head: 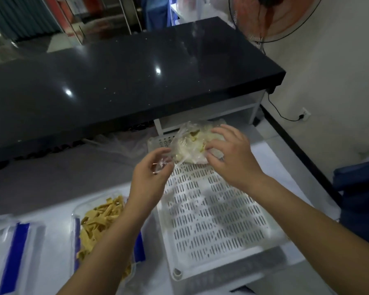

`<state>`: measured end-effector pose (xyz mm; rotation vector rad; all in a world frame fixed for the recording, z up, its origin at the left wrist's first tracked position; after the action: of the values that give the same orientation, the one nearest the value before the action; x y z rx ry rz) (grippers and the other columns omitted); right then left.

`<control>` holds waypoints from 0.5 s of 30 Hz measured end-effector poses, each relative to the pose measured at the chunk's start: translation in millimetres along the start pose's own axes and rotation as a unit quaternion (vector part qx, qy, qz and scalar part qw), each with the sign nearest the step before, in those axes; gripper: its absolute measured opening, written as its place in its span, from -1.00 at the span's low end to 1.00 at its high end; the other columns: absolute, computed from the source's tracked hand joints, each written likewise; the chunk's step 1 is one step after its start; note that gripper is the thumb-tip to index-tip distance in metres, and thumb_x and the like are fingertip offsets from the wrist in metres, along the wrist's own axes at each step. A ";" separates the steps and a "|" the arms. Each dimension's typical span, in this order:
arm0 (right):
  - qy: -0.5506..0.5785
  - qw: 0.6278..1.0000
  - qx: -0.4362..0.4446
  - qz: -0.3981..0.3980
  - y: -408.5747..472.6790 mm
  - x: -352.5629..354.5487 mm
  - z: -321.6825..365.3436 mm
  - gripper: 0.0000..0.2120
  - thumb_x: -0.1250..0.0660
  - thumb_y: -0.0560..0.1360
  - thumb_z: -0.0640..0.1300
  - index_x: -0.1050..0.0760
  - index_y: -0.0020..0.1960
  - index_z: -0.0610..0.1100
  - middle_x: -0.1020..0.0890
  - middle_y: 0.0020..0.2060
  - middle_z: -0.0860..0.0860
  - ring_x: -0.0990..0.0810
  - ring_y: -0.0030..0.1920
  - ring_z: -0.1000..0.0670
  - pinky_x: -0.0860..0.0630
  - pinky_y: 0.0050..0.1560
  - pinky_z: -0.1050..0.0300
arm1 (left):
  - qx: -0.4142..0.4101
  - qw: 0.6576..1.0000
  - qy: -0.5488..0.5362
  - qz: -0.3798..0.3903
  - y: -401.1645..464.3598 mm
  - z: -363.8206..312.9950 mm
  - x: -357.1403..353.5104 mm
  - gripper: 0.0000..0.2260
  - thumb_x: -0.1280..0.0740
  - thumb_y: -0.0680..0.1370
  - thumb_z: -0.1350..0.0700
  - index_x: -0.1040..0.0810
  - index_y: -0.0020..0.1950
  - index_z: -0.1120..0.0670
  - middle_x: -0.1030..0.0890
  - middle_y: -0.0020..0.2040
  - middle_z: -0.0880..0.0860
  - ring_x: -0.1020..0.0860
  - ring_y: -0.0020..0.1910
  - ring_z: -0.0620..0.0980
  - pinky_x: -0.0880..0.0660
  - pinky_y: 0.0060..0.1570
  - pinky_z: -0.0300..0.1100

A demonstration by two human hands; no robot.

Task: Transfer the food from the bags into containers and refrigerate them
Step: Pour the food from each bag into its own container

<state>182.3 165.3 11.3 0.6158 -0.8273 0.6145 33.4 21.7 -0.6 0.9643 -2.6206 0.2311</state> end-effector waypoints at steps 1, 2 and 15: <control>0.012 1.000 0.010 -0.012 1.6 0.6 -2.6 -0.92 -0.41 0.49 -0.13 -0.65 -0.03 -0.08 -0.55 0.29 -0.07 -0.33 0.44 -0.12 -0.18 0.41 -0.08 | 0.012 0.999 -0.020 -0.022 -1.2 1.7 0.9 -0.67 -0.40 0.57 0.20 -0.56 0.15 -0.24 -0.66 0.01 0.01 -0.64 0.03 -0.01 -0.64 0.05 -0.09; 0.024 0.999 0.019 -0.016 2.3 0.7 -5.6 -0.96 -0.42 0.49 -0.14 -0.64 -0.08 -0.09 -0.58 0.25 -0.05 -0.36 0.42 -0.12 -0.19 0.41 -0.09 | 0.024 0.998 -0.040 -0.042 -2.6 3.9 2.2 -0.65 -0.41 0.57 0.20 -0.56 0.15 -0.26 -0.65 -0.01 0.12 -0.63 0.00 0.07 -0.63 0.05 -0.03; 0.266 0.962 -0.021 -0.058 30.1 72.9 -26.0 -0.77 -0.37 0.55 -0.17 -0.60 -0.23 -0.27 -0.62 -0.22 0.04 -0.56 -0.14 0.10 -0.51 -0.05 0.15 | 0.104 0.918 -0.372 -0.087 -5.5 -18.8 15.2 -0.61 -0.33 0.57 0.28 -0.51 0.35 -0.04 -0.68 -0.01 0.09 -0.66 0.06 0.04 -0.54 0.23 -0.01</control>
<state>212.1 222.0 64.3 0.4266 -0.2969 0.6152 31.0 13.4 22.6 1.6118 -3.1924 0.1096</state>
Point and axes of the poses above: each hand's wrist, its own y-axis towards the middle knuckle, its own x-axis out of the back of the hand, z = x × y, the point moved 6 cm from there along y, towards the middle knuckle
